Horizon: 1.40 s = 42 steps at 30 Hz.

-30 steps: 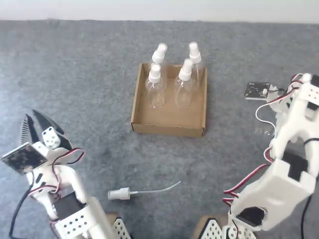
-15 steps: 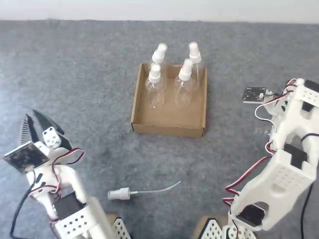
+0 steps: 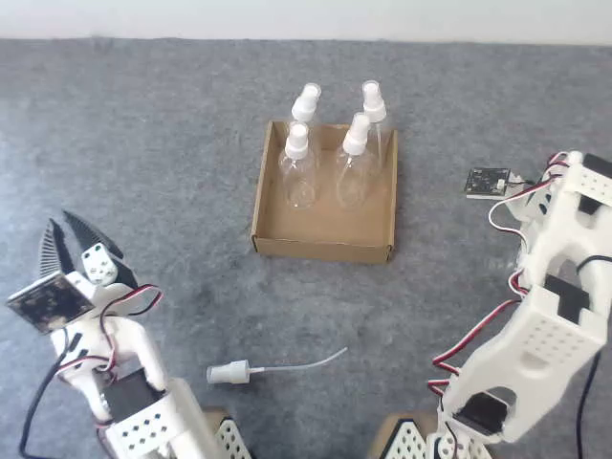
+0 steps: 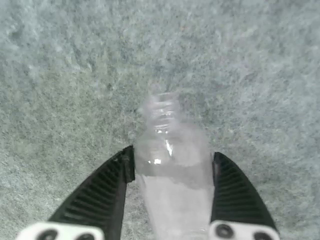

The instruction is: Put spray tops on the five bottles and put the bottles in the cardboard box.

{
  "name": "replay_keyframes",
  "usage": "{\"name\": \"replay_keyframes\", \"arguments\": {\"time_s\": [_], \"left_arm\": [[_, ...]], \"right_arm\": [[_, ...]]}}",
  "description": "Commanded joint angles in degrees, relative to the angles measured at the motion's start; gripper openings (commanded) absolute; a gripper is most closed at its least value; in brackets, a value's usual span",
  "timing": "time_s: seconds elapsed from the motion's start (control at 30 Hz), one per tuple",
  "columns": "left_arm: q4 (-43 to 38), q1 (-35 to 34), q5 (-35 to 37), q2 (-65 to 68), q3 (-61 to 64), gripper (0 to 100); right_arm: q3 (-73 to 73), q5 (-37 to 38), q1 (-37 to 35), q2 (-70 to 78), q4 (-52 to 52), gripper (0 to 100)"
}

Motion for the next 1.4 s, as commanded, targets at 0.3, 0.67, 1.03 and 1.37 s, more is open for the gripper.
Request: {"name": "replay_keyframes", "arguments": {"time_s": [0.3, 0.67, 1.03, 1.37], "left_arm": [[-0.53, 0.35, -0.88, -0.97, -0.66, 6], [-0.53, 0.35, -0.88, -0.97, -0.66, 6], [-0.44, 0.35, -0.88, -0.97, -0.66, 6], [-0.44, 0.35, -0.88, -0.97, -0.66, 6]], "right_arm": [[-0.70, -26.29, -1.01, -1.71, -7.43, 11.7], [-0.79, -32.44, -1.01, -1.80, -7.16, 29.6], [-0.70, -18.99, -1.89, -1.19, -7.16, 29.6], [0.70, -15.30, -0.57, -1.10, -7.16, 29.6]]}}
